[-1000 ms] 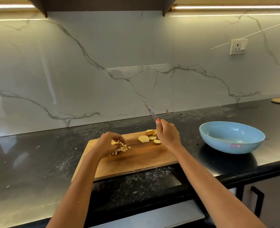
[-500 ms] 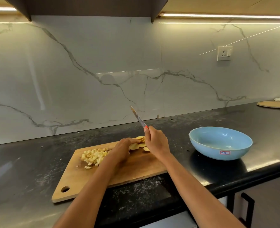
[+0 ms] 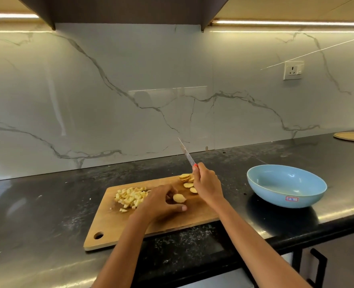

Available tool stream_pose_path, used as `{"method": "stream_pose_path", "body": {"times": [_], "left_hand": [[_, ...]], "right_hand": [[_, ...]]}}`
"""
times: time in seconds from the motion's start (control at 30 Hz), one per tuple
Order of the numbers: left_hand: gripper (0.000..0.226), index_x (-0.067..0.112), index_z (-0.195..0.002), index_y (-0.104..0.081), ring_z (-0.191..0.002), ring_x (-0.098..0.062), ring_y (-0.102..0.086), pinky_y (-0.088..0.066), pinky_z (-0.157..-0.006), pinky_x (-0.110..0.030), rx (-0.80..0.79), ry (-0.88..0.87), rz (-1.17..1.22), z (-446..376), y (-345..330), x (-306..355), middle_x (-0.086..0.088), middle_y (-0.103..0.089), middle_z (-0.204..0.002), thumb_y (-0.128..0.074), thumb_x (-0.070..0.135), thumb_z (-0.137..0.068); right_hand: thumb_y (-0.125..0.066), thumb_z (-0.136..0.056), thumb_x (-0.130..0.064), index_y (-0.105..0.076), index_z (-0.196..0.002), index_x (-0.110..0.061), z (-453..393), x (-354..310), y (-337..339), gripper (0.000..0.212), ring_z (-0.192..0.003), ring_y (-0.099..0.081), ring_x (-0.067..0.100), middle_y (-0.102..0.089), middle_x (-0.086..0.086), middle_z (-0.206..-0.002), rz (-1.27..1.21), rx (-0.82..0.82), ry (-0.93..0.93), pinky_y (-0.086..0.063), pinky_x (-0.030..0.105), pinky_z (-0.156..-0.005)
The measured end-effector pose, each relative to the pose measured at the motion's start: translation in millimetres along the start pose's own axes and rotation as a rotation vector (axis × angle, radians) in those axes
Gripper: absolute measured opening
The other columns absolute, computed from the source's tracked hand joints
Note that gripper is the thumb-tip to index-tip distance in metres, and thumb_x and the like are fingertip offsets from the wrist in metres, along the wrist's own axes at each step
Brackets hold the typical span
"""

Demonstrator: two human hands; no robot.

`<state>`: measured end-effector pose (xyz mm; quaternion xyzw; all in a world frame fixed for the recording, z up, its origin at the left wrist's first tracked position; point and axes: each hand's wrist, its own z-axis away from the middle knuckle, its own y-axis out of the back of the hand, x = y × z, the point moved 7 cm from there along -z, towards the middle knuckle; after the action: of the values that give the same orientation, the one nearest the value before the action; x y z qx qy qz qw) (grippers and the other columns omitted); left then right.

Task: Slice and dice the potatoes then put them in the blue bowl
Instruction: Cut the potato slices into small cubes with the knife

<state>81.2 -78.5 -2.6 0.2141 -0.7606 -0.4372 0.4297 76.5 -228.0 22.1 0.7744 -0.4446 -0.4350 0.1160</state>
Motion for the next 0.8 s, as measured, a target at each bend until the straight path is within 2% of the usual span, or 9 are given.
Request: {"method": "stream_pose_path", "body": {"times": [0.1, 0.2, 0.27, 0.37, 0.43, 0.53, 0.7, 0.8], "left_hand": [[0.049, 0.019, -0.123, -0.052, -0.103, -0.008, -0.053, -0.046, -0.091, -0.022, 0.032, -0.016, 0.023, 8, 2, 5, 0.003, -0.058, -0.118, -0.069, 0.035, -0.081], [0.044, 0.021, -0.126, -0.050, -0.106, -0.008, -0.052, -0.044, -0.095, -0.023, 0.061, -0.002, 0.033, 10, 2, 5, 0.004, -0.055, -0.122, -0.064, 0.030, -0.086], [0.040, 0.022, -0.127, -0.050, -0.111, -0.008, -0.051, -0.043, -0.099, -0.026, 0.040, -0.010, 0.056, 7, -1, 5, 0.003, -0.054, -0.127, -0.060, 0.020, -0.089], [0.047, 0.021, -0.130, -0.048, -0.119, -0.011, -0.049, -0.041, -0.101, -0.024, 0.032, -0.031, 0.081, 3, -3, 7, 0.001, -0.053, -0.130, -0.053, 0.001, -0.089], [0.047, 0.019, -0.134, -0.045, -0.115, -0.011, -0.051, -0.041, -0.096, -0.020, 0.062, -0.046, 0.092, 1, -2, 8, -0.001, -0.054, -0.129, -0.056, 0.008, -0.089], [0.046, 0.017, -0.132, -0.047, -0.109, -0.010, -0.052, -0.041, -0.090, -0.017, 0.071, -0.063, 0.058, 4, -2, 12, -0.001, -0.054, -0.127, -0.061, 0.021, -0.088], [0.048, 0.015, -0.130, -0.051, -0.118, -0.011, -0.049, -0.039, -0.097, -0.018, 0.062, -0.095, 0.089, 5, 0, 14, -0.001, -0.054, -0.129, -0.055, -0.004, -0.086], [0.048, 0.017, -0.129, -0.052, -0.119, -0.012, -0.049, -0.040, -0.101, -0.022, 0.056, -0.092, 0.091, 7, 0, 12, 0.000, -0.054, -0.130, -0.054, -0.005, -0.086]], "right_hand": [[-0.030, -0.102, -0.030, -0.052, -0.095, -0.015, 11, -3, 1, 0.028, -0.056, -0.049, 0.005, -0.051, -0.008, -0.065, -0.031, -0.030, 0.004, -0.037, 0.019, -0.051], [-0.033, -0.102, -0.029, -0.053, -0.091, -0.020, 27, -5, 4, 0.025, -0.057, -0.049, 0.004, -0.052, -0.010, -0.067, -0.072, -0.076, 0.018, -0.034, 0.016, -0.051], [-0.035, -0.101, -0.028, -0.055, -0.092, -0.021, 36, -2, 8, 0.023, -0.060, -0.051, 0.005, -0.056, -0.009, -0.070, -0.085, -0.117, 0.012, -0.036, 0.019, -0.054], [-0.035, -0.101, -0.030, -0.059, -0.099, -0.018, 44, 5, 12, 0.026, -0.069, -0.054, 0.007, -0.064, -0.005, -0.087, -0.013, -0.198, -0.046, -0.038, 0.023, -0.059], [-0.034, -0.101, -0.031, -0.057, -0.097, -0.017, 47, 8, 15, 0.027, -0.073, -0.054, 0.012, -0.061, -0.002, -0.088, 0.115, -0.270, -0.091, -0.037, 0.025, -0.059], [-0.033, -0.100, -0.030, -0.055, -0.102, -0.016, 52, 1, 14, 0.027, -0.084, -0.055, 0.016, -0.055, -0.001, -0.091, 0.229, -0.353, -0.109, -0.039, 0.029, -0.068], [-0.033, -0.101, -0.031, -0.054, -0.104, -0.017, 58, -12, 13, 0.026, -0.079, -0.052, 0.014, -0.053, -0.003, -0.086, 0.230, -0.340, -0.130, -0.038, 0.029, -0.068], [-0.033, -0.101, -0.031, -0.052, -0.095, -0.019, 58, -9, 17, 0.023, -0.079, -0.053, 0.016, -0.055, -0.002, -0.087, 0.226, -0.307, -0.179, -0.040, 0.031, -0.067]]}}
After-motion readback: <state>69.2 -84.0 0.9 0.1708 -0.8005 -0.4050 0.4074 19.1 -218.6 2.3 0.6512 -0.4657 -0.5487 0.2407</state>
